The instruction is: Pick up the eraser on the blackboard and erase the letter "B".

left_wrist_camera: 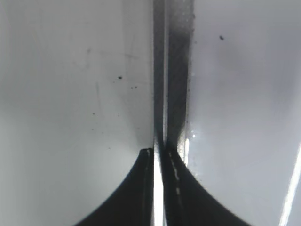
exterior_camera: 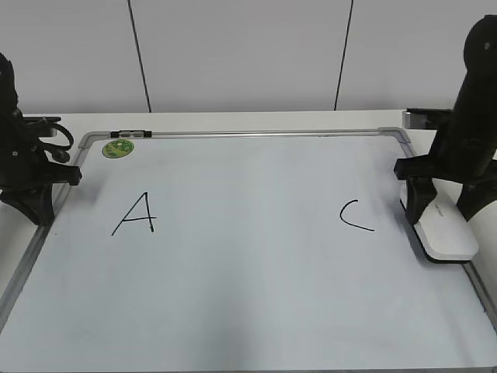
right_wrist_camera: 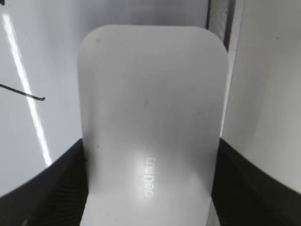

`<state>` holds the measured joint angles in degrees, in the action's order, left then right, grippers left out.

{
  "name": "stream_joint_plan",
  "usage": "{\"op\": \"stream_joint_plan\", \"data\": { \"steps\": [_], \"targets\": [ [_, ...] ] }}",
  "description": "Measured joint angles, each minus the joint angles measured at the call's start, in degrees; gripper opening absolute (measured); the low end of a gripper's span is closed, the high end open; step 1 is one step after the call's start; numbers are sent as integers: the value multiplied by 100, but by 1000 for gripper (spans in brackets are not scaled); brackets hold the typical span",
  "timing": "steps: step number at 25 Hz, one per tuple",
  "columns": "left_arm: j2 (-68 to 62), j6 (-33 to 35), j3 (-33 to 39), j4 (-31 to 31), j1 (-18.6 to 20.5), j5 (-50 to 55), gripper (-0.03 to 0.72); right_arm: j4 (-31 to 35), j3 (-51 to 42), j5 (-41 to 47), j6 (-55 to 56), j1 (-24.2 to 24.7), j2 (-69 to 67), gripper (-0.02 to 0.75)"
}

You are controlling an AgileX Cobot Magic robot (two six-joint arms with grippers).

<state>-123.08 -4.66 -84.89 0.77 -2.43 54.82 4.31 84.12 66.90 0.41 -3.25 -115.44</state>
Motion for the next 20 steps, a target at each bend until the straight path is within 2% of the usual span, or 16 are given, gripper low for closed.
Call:
{"op": "stream_joint_plan", "data": {
  "steps": [11,20],
  "targets": [
    [0,0,0,11,0,0,19,0,90,129,0,0,-77,525],
    [0,0,0,11,0,0,19,-72,90,-146,0,0,-161,525]
  ]
}}
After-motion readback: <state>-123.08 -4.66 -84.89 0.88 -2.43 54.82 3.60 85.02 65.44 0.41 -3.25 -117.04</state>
